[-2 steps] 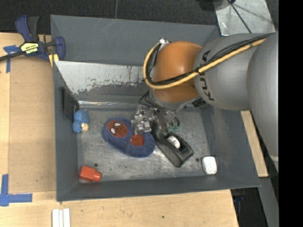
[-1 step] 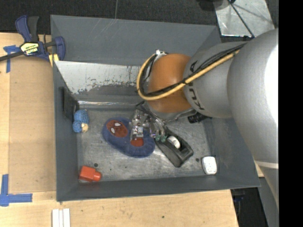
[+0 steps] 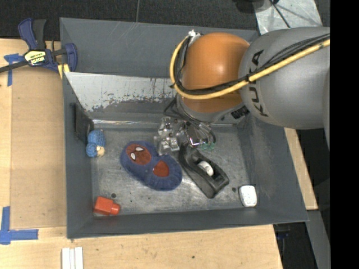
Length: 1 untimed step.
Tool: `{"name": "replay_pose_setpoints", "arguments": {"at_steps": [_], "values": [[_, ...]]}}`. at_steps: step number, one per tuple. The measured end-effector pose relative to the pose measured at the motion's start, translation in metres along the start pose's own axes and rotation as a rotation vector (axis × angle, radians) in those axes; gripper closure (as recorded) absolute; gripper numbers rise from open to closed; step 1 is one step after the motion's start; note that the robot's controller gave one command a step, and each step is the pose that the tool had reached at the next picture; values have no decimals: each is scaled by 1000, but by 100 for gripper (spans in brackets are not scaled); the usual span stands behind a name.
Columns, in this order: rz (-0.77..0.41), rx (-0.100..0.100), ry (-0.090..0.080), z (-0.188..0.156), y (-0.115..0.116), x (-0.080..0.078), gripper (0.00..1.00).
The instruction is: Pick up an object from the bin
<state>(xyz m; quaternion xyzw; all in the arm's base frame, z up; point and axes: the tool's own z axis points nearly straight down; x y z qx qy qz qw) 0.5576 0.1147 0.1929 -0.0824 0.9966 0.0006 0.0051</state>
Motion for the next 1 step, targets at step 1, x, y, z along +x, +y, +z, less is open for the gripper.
{"name": "replay_pose_setpoints", "arguments": {"at_steps": [1], "values": [[1,0,6,3,0,1,0]]}}
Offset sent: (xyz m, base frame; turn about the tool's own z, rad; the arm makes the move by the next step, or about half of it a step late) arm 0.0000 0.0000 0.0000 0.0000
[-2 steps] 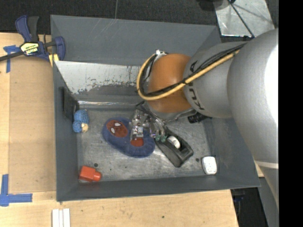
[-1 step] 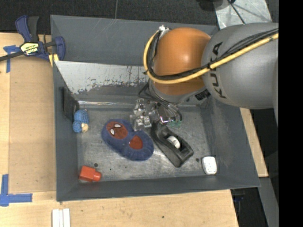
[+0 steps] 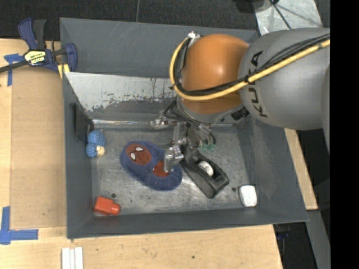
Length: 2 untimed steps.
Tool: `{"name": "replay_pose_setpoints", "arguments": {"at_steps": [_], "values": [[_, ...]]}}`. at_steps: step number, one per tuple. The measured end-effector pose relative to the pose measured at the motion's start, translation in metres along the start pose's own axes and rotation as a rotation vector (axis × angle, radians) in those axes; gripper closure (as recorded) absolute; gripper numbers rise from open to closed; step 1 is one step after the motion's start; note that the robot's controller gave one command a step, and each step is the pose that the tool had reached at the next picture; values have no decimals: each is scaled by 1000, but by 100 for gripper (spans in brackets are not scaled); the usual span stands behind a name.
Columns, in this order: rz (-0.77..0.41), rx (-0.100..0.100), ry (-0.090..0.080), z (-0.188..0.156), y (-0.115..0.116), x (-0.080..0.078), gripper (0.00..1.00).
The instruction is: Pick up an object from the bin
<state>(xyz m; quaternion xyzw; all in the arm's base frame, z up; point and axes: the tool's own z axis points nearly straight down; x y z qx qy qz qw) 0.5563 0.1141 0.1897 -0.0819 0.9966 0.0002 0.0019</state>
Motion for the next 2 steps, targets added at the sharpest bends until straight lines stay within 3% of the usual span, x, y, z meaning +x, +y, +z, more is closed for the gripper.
{"name": "replay_pose_setpoints", "arguments": {"at_steps": [1,2], "values": [[165,-5,0,114,-29,17,0],[161,-4,1,112,-29,16,100]]}}
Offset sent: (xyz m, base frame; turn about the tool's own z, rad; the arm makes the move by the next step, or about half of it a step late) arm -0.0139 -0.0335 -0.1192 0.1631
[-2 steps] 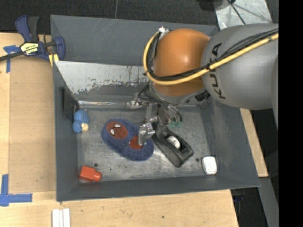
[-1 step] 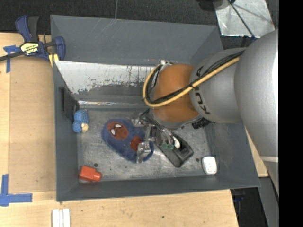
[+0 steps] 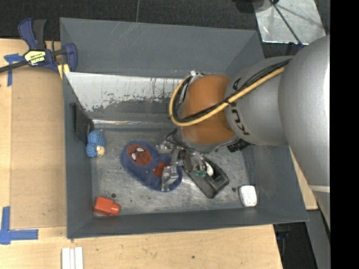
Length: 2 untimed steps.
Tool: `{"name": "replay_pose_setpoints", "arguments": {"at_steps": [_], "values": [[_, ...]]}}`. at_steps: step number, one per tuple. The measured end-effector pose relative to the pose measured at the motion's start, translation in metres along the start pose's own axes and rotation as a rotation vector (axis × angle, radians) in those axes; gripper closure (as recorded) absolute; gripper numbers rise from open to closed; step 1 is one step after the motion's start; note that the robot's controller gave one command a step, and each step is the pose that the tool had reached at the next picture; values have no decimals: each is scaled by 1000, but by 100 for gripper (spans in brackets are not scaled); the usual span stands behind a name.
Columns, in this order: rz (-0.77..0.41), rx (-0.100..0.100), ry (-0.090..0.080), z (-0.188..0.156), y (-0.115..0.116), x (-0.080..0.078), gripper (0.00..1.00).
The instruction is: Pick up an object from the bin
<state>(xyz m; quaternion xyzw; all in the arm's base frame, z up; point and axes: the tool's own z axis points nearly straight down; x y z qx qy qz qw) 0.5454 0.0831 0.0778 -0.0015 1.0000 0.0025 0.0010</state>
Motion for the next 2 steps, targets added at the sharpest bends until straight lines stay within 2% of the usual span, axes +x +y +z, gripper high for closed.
{"name": "replay_pose_setpoints", "arguments": {"at_steps": [1,2], "values": [[38,4,-8,-119,-27,15,100],[-78,5,8,-24,-23,37,100]]}}
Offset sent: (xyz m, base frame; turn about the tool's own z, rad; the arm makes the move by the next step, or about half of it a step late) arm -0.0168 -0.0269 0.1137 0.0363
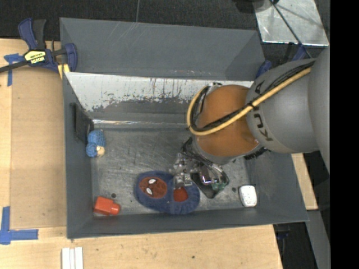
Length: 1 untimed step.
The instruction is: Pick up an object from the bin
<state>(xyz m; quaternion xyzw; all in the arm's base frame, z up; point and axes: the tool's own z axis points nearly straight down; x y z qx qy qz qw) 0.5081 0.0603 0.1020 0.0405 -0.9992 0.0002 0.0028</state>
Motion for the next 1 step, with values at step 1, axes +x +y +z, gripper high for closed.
{"name": "replay_pose_setpoints", "arguments": {"at_steps": [1], "values": [[-8,0,-17,-131,8,-1,100]]}}
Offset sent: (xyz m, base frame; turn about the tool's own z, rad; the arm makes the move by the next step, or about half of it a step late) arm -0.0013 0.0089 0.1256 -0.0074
